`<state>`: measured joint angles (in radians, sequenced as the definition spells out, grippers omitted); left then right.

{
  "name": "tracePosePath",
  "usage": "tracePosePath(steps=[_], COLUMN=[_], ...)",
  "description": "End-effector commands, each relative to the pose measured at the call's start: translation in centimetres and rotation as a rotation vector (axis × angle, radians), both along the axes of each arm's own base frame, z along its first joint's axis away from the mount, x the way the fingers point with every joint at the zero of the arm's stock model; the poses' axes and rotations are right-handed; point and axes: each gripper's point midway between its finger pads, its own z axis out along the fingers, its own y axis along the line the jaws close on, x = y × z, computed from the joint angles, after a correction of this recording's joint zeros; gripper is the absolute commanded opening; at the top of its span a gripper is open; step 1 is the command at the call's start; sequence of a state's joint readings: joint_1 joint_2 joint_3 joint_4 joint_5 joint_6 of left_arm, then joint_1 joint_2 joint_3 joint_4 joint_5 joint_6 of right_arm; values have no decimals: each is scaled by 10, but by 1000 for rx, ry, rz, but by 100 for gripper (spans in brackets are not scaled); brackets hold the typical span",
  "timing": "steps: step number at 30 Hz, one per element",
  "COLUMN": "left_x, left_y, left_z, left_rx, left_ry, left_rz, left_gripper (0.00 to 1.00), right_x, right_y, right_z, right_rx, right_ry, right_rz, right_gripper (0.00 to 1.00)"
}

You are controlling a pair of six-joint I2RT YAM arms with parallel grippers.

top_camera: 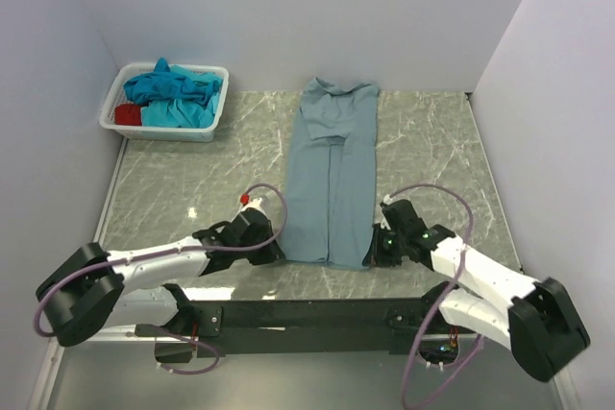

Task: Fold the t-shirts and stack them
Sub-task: Fold the tshirt

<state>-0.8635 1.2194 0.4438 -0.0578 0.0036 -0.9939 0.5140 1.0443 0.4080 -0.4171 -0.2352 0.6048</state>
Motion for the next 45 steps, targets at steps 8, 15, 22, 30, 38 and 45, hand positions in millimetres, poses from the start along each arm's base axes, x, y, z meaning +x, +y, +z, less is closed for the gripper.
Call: tracePosePath(steps=[8,15,22,30,38,45], left_x=[10,65,145,209,258,285], left_y=[-10,-19,-18,-46,-51,-48], left_z=[25,80,112,116,105,106], left_rx=[-47,-17,-23,-58,-39,-20], left_ry=[-83,-294,-412,-408,-387,-413], left_rz=[3,89,146,84,85,84], left_gripper=[7,9,11,7,4,4], right_x=[14,77,126,188,240,278], right_y=[1,-9,-25,-28,-32,-32], right_z=[35,91,113,132,138,128], right_rx=[31,-41,-59,-45,-63,-76], right_ry=[-122,-330,-391,-459,-477,-460], right_rz=[-64,-175,-256,-280,-321,-330], right_gripper=[0,0,0,0,0,0])
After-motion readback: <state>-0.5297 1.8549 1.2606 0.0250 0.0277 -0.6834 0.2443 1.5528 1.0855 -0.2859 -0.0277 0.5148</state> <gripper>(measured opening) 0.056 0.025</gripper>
